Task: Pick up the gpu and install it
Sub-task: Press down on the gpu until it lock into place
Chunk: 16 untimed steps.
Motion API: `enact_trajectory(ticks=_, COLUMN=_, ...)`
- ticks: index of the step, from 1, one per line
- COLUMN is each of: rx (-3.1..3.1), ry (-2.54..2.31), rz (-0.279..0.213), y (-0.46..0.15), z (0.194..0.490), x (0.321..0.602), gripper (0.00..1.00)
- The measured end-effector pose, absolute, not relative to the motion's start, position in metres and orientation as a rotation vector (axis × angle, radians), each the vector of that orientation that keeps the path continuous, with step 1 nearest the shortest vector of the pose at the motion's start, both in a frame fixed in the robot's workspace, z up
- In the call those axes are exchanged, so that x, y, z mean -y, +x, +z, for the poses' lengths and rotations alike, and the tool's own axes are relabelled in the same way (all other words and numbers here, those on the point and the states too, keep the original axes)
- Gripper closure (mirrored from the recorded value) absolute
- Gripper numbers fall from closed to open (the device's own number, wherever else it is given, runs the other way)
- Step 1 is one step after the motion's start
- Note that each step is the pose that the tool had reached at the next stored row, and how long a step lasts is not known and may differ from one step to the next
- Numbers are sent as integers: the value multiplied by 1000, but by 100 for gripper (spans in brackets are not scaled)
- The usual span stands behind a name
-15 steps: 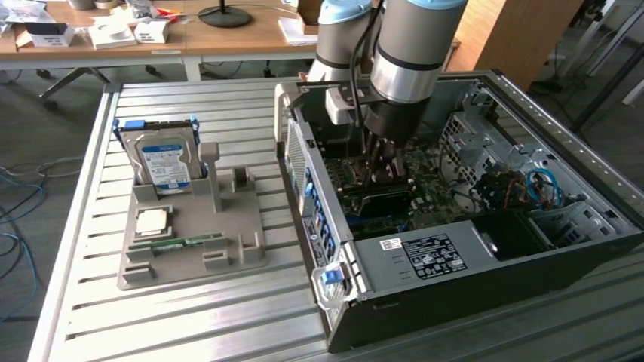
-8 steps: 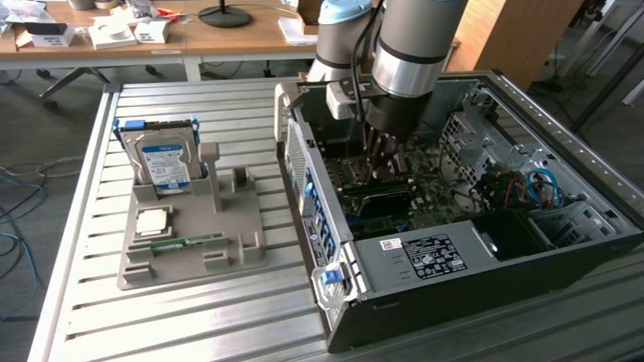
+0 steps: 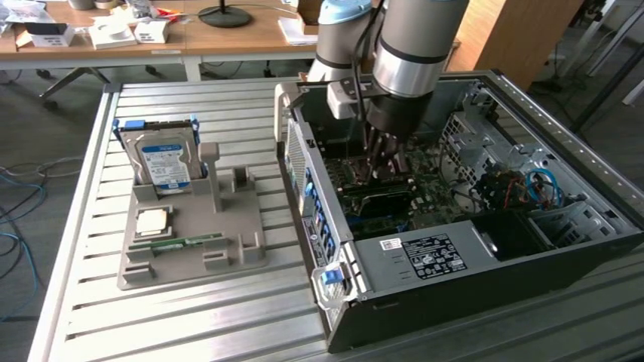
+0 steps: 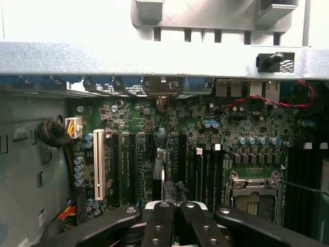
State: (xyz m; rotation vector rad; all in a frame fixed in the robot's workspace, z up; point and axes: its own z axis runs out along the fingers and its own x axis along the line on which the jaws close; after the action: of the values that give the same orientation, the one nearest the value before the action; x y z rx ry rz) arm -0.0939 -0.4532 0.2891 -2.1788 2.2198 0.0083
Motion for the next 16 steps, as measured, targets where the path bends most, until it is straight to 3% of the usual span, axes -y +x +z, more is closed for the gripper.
enact_trajectory(ticks=5, rx=-2237, ry=-2195, rz=45, y=-87, z=289, x=453, gripper=89)
enact_trajectory(ticks=16, rx=-2235, ry=-2192, rz=40, y=-93, z=289, x=453, gripper=89)
